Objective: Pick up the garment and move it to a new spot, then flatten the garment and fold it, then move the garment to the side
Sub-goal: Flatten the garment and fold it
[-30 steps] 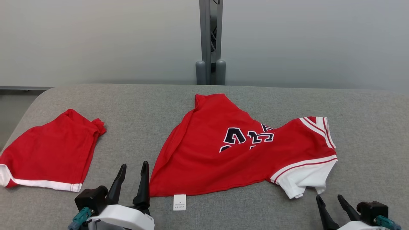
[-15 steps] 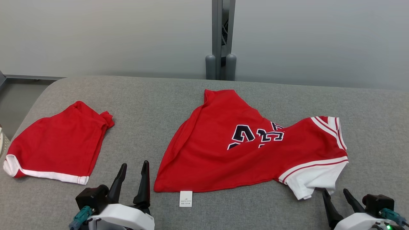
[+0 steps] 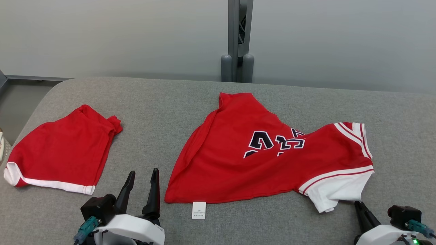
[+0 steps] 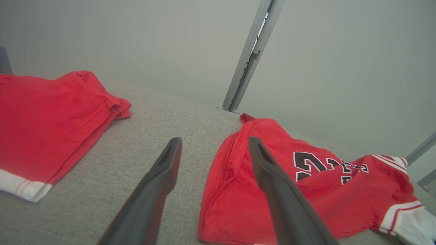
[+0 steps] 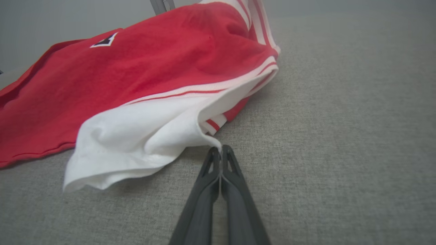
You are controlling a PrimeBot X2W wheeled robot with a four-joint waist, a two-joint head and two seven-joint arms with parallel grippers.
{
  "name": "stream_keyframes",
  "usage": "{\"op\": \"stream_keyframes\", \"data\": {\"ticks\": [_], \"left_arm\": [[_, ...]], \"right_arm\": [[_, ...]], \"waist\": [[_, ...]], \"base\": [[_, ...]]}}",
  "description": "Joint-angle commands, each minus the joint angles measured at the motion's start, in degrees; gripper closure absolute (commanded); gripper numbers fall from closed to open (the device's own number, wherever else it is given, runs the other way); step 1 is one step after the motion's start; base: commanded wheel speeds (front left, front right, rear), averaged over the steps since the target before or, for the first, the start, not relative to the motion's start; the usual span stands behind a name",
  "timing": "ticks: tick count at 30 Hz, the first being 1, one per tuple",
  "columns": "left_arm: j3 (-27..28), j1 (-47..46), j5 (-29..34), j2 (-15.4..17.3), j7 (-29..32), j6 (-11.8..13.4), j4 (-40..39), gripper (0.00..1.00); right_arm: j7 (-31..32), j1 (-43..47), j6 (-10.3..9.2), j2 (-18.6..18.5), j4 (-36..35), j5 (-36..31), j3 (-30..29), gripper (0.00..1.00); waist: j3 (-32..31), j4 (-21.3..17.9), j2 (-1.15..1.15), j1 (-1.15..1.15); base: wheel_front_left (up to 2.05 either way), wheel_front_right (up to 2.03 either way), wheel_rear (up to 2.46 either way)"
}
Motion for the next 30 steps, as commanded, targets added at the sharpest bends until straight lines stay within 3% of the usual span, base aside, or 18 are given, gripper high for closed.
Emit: {"op": "stream_keyframes", "data": {"ticks": [1, 12, 19, 26, 30], "left_arm": [[0.2, -0.8, 0.3, 0.2, 0.0, -0.2, 0.1, 0.0], [0.3, 0.3, 0.6, 0.2, 0.0, -0.1, 0.9, 0.0], [0.1, 1.0, -0.1, 0.3, 0.0, -0.2, 1.4, 0.0], [-0.4, 1.7, -0.6, 0.3, 0.0, 0.0, 1.8, 0.0], [-0.7, 2.1, -0.7, 0.3, 0.0, -0.1, 2.6, 0.0]], "right_arm": [[-0.1, -0.6, -0.02, -0.5, 0.1, 0.1, 0.0, 1.0], [-0.1, 2.0, -0.02, -0.8, -1.3, 3.1, 0.3, 1.0], [4.0, 3.7, -0.02, -3.3, -3.4, 14.0, 8.2, 1.0], [9.2, 5.8, -0.02, -6.7, -13.9, 31.6, 11.9, 1.0], [10.1, 7.1, -0.02, -8.9, -18.1, 38.4, 12.7, 1.0]], "waist": [[0.0, -0.1, 0.0, 0.0], [-1.5, -1.4, 0.0, 0.0], [-2.8, -3.1, 0.0, 0.0], [-3.6, -4.6, 0.0, 0.0], [-3.9, -5.0, 0.0, 0.0]], "base": [[0.0, 0.0, 0.0], [0.0, 0.0, 0.0], [0.0, 0.0, 0.0], [0.0, 0.0, 0.0], [0.0, 0.0, 0.0]]}}
